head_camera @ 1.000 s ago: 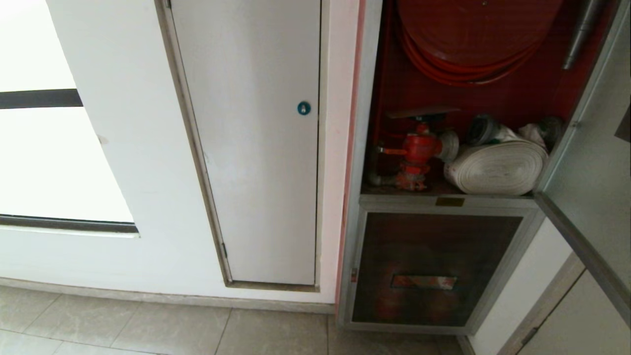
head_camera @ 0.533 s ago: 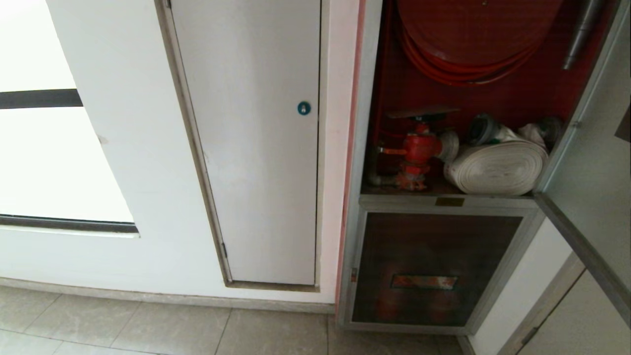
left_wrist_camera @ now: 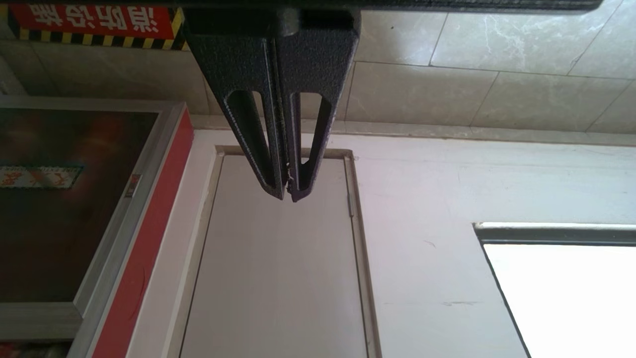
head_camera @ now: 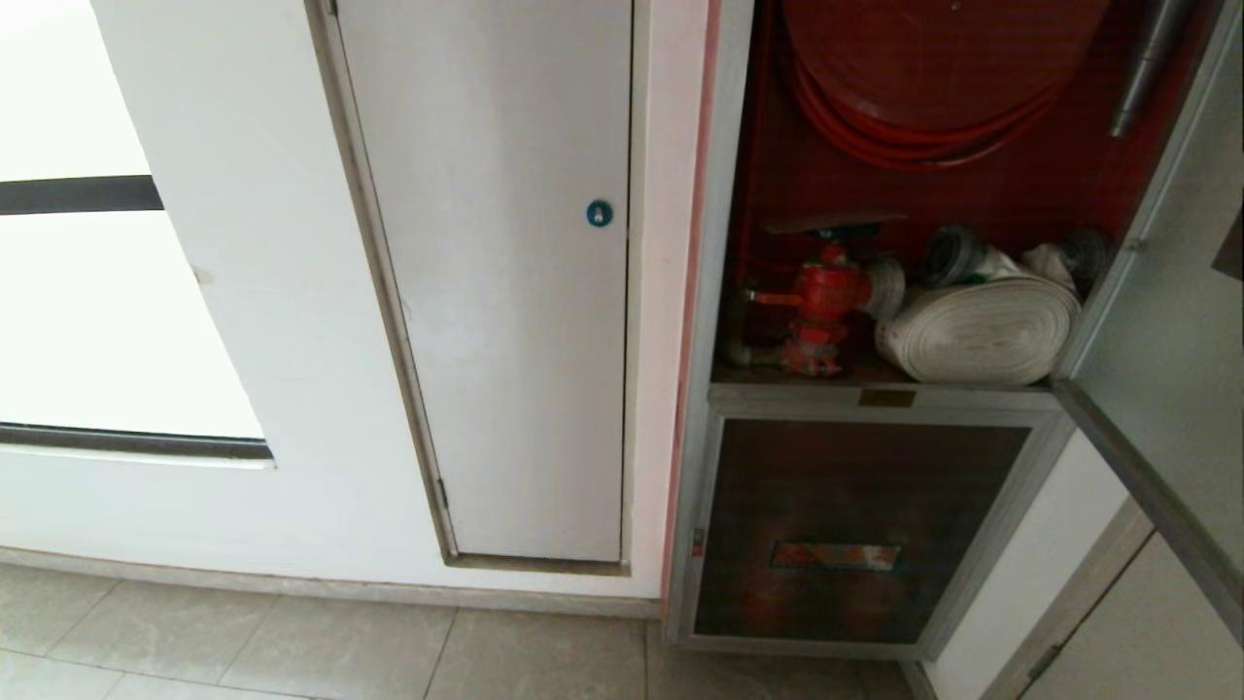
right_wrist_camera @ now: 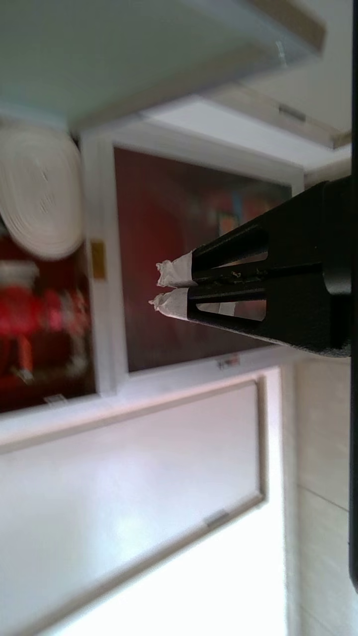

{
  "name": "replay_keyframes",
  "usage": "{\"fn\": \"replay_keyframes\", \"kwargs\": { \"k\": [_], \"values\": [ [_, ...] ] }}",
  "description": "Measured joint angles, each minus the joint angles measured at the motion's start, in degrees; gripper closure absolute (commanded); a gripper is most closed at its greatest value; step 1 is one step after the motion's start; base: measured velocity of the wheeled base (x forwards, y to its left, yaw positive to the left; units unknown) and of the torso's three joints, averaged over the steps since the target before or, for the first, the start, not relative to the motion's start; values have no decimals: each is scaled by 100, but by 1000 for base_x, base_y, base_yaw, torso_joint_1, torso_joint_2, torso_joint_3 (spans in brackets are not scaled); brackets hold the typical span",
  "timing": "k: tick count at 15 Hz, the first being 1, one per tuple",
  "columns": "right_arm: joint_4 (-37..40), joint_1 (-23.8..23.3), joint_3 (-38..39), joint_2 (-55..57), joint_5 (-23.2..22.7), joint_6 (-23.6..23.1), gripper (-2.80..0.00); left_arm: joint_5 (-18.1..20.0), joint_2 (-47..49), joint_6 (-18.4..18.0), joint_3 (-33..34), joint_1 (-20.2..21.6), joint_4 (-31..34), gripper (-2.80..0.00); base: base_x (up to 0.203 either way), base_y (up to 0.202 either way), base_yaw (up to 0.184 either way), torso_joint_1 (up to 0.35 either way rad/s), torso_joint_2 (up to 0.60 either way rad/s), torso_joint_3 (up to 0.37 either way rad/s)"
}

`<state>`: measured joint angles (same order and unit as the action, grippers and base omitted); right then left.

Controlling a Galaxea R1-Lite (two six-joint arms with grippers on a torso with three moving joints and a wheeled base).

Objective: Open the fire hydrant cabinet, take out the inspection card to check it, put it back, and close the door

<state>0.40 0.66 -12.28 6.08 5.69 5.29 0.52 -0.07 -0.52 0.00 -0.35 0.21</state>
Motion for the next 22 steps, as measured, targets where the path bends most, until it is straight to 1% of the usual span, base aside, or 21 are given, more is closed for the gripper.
{"fn": "replay_keyframes", "kwargs": {
  "k": [1, 5, 7, 8, 9, 10, 11, 15, 16, 18, 22],
  "values": [
    [-5, -2, -238, 232, 290, -15, 0, 0, 0, 0, 0, 0, -2, 0, 0, 0, 0, 0, 0, 0],
    [-41, -9, -1290, 1045, 2044, -226, 0, 0, 0, 0, 0, 1, -5, 0, 0, 0, 0, 0, 0, 0],
    [-41, -9, -1677, 1399, 2906, -391, 0, 0, 0, -2, 0, 0, -2, 0, 0, 0, 0, 0, 0, 0],
    [-44, -9, -1837, 1555, 3297, -513, 0, 0, 0, -3, 0, 0, -5, 0, 0, 0, 0, 0, 0, 0],
    [-82, -13, -1987, 1688, 3582, -593, 0, -1, 0, 0, 0, 0, -2, 0, 0, 0, 0, 0, 0, 0],
    [-166, -66, -2140, 1799, 3769, -623, 0, 0, 0, 0, 0, 0, -2, 0, 0, 0, 0, 0, 0, 0],
    [-208, -201, -2262, 1893, 3856, -641, 0, -1, 0, 0, 0, 2, -2, 0, 0, 0, 0, 0, 0, 0],
    [-482, -1125, -2819, 2085, 3931, -916, 0, 0, 0, 0, 0, 2, -2, 0, 0, 0, 0, 0, 0, 0],
    [-655, -1294, -2937, 2120, 4049, -1041, 0, 0, 0, -4, 0, 1, -2, 0, 0, 0, 0, 0, 0, 0],
    [-1046, -1421, -3097, 2243, 4346, -1146, 0, 0, 0, -2, 0, 2, -2, 0, 0, 0, 0, 0, 0, 0],
    [-1575, -1454, -3328, 2761, 4570, -1116, 0, 2, 0, 0, 0, 0, -2, 0, 0, 0, 0, 0, 0, 0]
  ]
}}
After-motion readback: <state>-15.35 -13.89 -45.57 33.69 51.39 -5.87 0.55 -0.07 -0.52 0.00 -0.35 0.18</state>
